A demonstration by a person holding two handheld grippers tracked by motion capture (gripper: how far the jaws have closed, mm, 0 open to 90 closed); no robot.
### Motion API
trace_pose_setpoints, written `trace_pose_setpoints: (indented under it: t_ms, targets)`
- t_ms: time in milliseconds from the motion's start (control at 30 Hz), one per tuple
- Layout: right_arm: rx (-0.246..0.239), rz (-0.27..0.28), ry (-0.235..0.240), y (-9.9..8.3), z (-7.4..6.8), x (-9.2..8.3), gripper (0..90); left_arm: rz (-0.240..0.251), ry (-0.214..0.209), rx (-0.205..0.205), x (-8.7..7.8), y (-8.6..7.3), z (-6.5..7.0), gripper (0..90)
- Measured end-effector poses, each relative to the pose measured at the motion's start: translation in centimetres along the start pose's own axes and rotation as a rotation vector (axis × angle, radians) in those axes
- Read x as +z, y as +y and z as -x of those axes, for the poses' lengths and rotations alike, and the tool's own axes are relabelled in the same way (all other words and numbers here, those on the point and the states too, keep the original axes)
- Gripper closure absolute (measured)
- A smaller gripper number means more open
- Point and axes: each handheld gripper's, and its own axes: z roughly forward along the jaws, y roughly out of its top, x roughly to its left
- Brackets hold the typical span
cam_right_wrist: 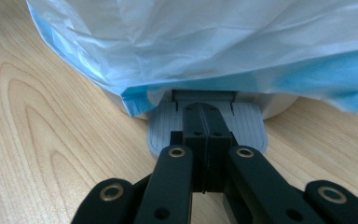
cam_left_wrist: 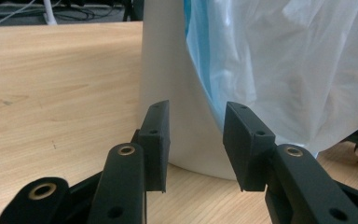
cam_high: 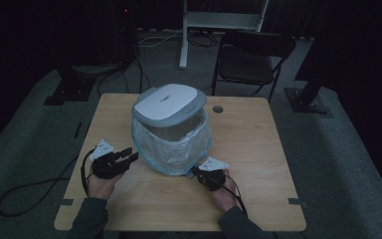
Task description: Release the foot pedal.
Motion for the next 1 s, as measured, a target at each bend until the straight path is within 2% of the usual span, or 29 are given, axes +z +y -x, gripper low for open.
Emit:
trace_pose_setpoints:
  t_ms: [100, 267, 400, 667, 900, 933, 1000]
  targets:
    - [0.003, 0.018, 0.002, 0.3, 0.1, -0.3, 90.0, -0.012, 0.001, 0.001, 0.3, -0.4, -0.1, 62.0]
    - [-0.015, 0.013, -0.016, 0.4, -0.1, -0.6, 90.0, -0.019, 0.001, -0.009, 0.4, -0.7, -0.2, 62.0]
    - [-0.009, 0.017, -0.036, 0.4, 0.3, -1.1, 90.0, -0.02, 0.004, -0.013, 0.5, -0.8, -0.3, 61.9]
    - [0.001, 0.0, -0.09, 0.0, 2.2, -2.7, 89.6, -0.033, 0.009, -0.018, 0.7, -1.2, -0.4, 61.2]
    - [0.019, -0.034, -0.143, -0.7, 4.6, -4.6, 85.7, -0.034, 0.015, -0.027, 1.1, -1.7, -0.4, 59.7]
    - [0.019, -0.034, -0.143, -0.7, 4.6, -4.6, 85.7, -0.034, 0.015, -0.027, 1.1, -1.7, -0.4, 59.7]
    - [0.029, -0.048, -0.165, -1.2, 5.6, -5.3, 84.4, -0.041, 0.017, -0.026, 1.2, -1.9, -0.4, 59.7]
